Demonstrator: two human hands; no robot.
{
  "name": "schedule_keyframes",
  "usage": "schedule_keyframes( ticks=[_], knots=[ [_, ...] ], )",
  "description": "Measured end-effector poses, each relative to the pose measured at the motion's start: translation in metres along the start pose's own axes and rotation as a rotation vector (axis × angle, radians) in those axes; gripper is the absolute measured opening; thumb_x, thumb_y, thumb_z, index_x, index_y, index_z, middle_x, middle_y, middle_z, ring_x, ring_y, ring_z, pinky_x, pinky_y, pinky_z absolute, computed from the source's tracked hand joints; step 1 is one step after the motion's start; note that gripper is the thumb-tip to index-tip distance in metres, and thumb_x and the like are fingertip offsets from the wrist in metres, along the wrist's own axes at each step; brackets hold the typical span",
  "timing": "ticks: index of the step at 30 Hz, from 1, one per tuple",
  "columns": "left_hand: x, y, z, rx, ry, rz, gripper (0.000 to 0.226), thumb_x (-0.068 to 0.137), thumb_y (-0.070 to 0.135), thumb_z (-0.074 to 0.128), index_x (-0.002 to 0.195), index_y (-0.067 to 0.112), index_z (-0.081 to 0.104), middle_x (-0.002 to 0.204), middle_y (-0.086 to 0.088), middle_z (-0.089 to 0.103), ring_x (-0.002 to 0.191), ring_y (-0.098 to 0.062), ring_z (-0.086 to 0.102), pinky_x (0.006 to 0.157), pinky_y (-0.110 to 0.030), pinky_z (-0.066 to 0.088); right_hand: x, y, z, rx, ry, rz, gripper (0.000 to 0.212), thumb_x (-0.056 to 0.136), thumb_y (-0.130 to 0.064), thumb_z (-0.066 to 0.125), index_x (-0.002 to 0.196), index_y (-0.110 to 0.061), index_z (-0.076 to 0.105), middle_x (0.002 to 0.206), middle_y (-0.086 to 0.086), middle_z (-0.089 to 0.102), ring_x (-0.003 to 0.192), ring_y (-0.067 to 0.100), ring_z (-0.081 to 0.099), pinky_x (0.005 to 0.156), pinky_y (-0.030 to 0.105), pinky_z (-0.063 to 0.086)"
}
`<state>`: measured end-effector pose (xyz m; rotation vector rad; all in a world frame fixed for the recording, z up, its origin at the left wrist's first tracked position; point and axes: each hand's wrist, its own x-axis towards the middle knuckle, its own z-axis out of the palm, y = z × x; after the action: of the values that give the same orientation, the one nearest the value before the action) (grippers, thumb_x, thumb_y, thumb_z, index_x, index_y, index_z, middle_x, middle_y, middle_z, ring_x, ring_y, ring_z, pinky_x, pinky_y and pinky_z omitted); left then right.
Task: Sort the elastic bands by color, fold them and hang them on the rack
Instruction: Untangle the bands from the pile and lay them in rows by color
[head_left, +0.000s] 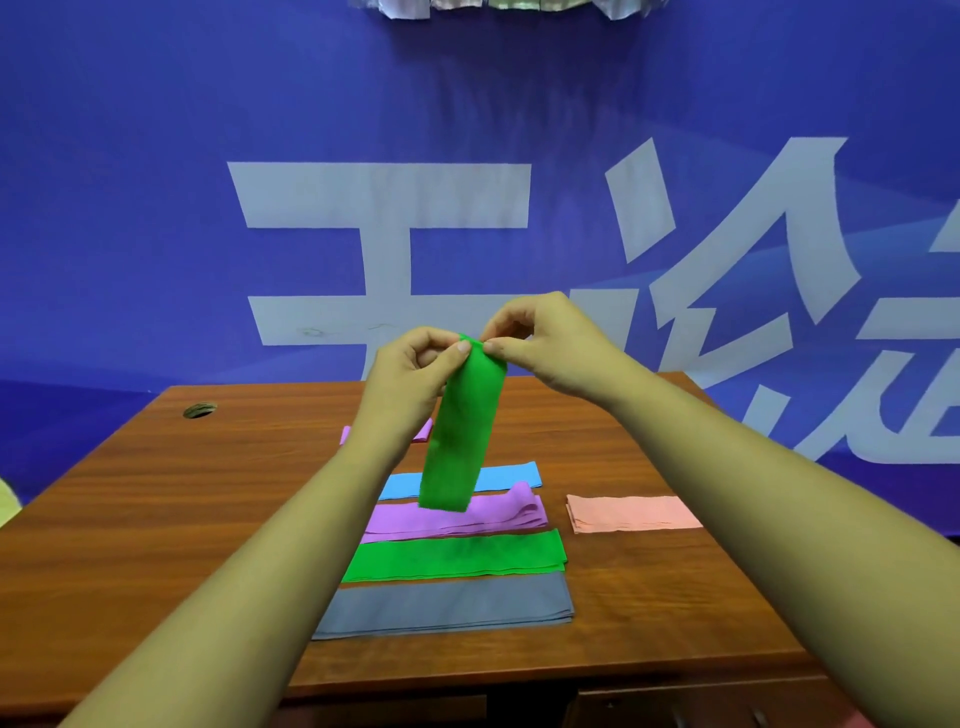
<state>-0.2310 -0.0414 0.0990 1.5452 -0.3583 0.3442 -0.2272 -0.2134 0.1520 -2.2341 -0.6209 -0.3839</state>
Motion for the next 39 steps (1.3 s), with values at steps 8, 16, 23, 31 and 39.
schedule_keyframes(
  ticks=[8, 16, 23, 31, 39],
  knots=[
    [-0.001, -0.022, -0.008, -0.023, -0.022, -0.133, 0.015, 0.082, 0.022, 0.074, 0.086, 0.016, 0.061, 0.074, -0.014, 0.062, 0.069, -0.022, 0.052, 0.067, -0.036, 0.041, 0.014, 0.007, 0.001, 0.121, 0.173, 0.176, 0.018, 0.089, -0.006, 0.056, 0.076, -0.018, 0.058, 0.076, 0.009, 0.064, 0.074, 0.028, 0.066, 0.075, 0.053, 0.057],
    [-0.001, -0.049, -0.018, 0.343, -0.09, -0.235, 0.02, 0.088, 0.04, 0.06, 0.091, 0.024, 0.07, 0.089, -0.008, 0.07, 0.079, -0.015, 0.055, 0.075, -0.031, 0.045, 0.025, -0.014, -0.025, 0.196, 0.236, 0.127, 0.016, 0.094, -0.004, 0.057, 0.103, -0.003, 0.07, 0.095, 0.013, 0.072, 0.091, 0.027, 0.07, 0.079, 0.04, 0.06],
    [0.003, -0.036, -0.002, 0.192, -0.277, -0.072, 0.02, 0.078, 0.042, 0.075, 0.092, 0.028, 0.073, 0.113, 0.01, 0.068, 0.112, -0.008, 0.06, 0.101, -0.031, 0.043, 0.039, -0.036, -0.038, 0.323, 0.254, 0.114, 0.015, 0.093, -0.004, 0.056, 0.093, -0.008, 0.071, 0.087, 0.009, 0.07, 0.078, 0.017, 0.064, 0.074, 0.037, 0.058],
    [-0.018, -0.077, 0.008, 0.265, -0.45, -0.338, 0.047, 0.062, 0.056, 0.085, 0.1, 0.029, 0.076, 0.125, 0.002, 0.058, 0.117, -0.014, 0.058, 0.106, -0.039, 0.044, 0.043, -0.03, -0.04, 0.379, 0.309, 0.197, 0.018, 0.093, -0.002, 0.054, 0.096, -0.003, 0.072, 0.094, 0.015, 0.071, 0.082, 0.02, 0.067, 0.076, 0.043, 0.06],
    [-0.031, -0.087, -0.059, 0.002, -0.357, -0.453, 0.066, 0.058, 0.053, 0.086, 0.105, 0.009, 0.073, 0.102, -0.01, 0.074, 0.091, -0.017, 0.068, 0.085, -0.027, 0.053, 0.022, 0.025, -0.055, 0.372, 0.524, 0.394, 0.02, 0.084, 0.008, 0.053, 0.074, 0.001, 0.068, 0.082, 0.029, 0.065, 0.077, 0.025, 0.063, 0.077, 0.046, 0.061]
  ],
)
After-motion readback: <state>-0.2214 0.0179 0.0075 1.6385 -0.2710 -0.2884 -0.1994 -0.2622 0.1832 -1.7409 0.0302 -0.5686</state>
